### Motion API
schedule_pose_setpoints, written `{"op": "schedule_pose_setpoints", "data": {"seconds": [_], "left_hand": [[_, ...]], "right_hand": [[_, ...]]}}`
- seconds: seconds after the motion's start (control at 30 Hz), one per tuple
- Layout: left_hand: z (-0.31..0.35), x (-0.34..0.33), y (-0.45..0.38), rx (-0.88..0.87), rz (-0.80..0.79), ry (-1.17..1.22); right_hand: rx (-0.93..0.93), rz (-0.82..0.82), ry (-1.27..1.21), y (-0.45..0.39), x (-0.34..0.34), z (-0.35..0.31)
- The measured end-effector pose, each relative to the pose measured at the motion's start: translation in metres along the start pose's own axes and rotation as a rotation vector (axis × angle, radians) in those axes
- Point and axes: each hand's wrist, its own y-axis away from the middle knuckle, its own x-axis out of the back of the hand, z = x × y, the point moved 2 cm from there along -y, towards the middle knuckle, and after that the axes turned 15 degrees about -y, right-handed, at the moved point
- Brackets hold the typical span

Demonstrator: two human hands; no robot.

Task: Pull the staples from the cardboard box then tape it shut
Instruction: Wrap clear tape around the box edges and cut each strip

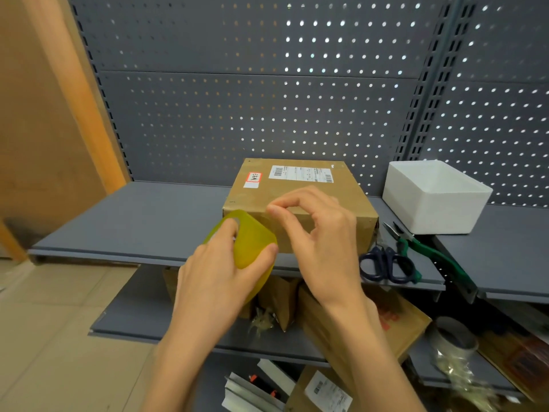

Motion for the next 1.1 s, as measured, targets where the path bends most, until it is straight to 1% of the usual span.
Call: {"op": "schedule_pose_setpoints", "data": {"seconds": [0.2, 0.33, 0.43, 0.53, 0.63, 0.7, 0.77, 0.83, 0.9, 1.0, 1.03, 1.1], "left_hand": [[-0.009, 0.000, -0.003, 0.103, -0.055, 0.033], [-0.008, 0.002, -0.001, 0.119, -0.087, 0.217], [-0.001, 0.003, 0.001, 0.168, -0.177, 0.470], [0.006, 0.004, 0.004, 0.244, -0.306, 0.688], [0.007, 0.003, 0.006, 0.236, -0.421, 0.768], [0.005, 0.004, 0.007, 0.203, -0.465, 0.773], [0.003, 0.004, 0.007, 0.188, -0.472, 0.748], [0.000, 0.001, 0.005, 0.177, -0.444, 0.666], [-0.005, -0.002, 0.003, 0.139, -0.357, 0.452], [-0.006, -0.002, -0.002, 0.096, -0.227, 0.043], [-0.003, 0.000, -0.003, 0.090, -0.191, -0.036], [0.002, 0.001, -0.004, 0.077, -0.153, -0.109]], "right_hand": [[-0.003, 0.015, -0.074, -0.003, -0.001, -0.005], [-0.087, 0.044, -0.120, -0.011, 0.005, 0.001], [-0.142, 0.008, -0.147, -0.016, 0.008, 0.003], [-0.160, -0.025, -0.113, -0.019, 0.009, 0.005], [-0.165, -0.032, -0.085, -0.021, 0.011, 0.008], [-0.152, -0.036, -0.055, -0.022, 0.013, 0.009], [-0.150, -0.037, -0.026, -0.023, 0.015, 0.011], [-0.132, -0.036, 0.020, -0.022, 0.015, 0.012], [-0.075, -0.032, 0.092, -0.020, 0.011, 0.011], [-0.013, -0.025, 0.145, -0.019, 0.002, 0.009], [0.002, -0.025, 0.158, -0.019, 0.000, 0.008], [0.023, -0.022, 0.176, -0.018, -0.002, 0.009]]}}
